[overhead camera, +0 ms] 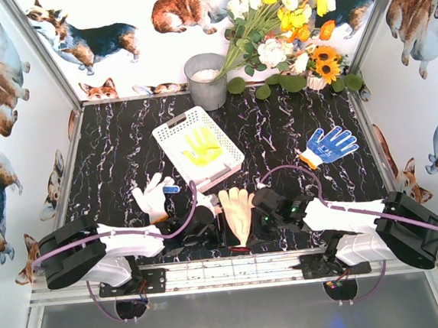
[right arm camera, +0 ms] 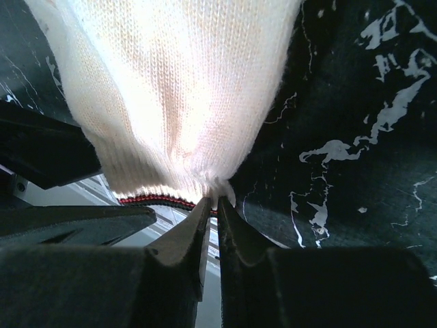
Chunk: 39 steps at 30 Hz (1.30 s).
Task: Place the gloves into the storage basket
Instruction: Pick up the glove from the center of the board.
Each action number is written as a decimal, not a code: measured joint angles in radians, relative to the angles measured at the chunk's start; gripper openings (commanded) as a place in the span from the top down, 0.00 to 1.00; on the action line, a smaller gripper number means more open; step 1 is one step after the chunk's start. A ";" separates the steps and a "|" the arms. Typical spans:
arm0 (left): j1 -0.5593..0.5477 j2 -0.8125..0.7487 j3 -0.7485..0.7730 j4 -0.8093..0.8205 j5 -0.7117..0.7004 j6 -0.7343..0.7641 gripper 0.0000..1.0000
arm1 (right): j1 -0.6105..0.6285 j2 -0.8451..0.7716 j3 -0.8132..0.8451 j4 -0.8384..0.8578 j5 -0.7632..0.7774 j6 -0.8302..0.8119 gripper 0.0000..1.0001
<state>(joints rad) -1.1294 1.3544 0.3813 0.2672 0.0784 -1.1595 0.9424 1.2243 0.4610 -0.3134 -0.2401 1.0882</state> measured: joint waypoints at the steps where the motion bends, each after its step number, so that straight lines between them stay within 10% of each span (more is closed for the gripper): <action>1: 0.000 0.004 0.000 0.005 0.002 0.000 0.59 | 0.000 0.003 0.000 0.004 -0.002 0.002 0.88; 14: 0.000 -0.001 -0.001 -0.019 -0.003 -0.023 0.99 | 0.000 -0.008 0.003 0.002 0.005 0.011 0.74; 26: 0.056 -0.090 -0.068 0.036 0.039 -0.142 1.00 | -0.089 -0.172 -0.002 0.028 0.007 0.052 0.38; 39: 0.096 -0.116 -0.109 0.162 0.103 -0.254 1.00 | -0.114 -0.150 -0.177 0.299 -0.024 0.246 0.27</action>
<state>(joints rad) -1.0332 1.2388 0.2718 0.4294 0.1818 -1.4136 0.8288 1.0748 0.2840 -0.0147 -0.2638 1.3342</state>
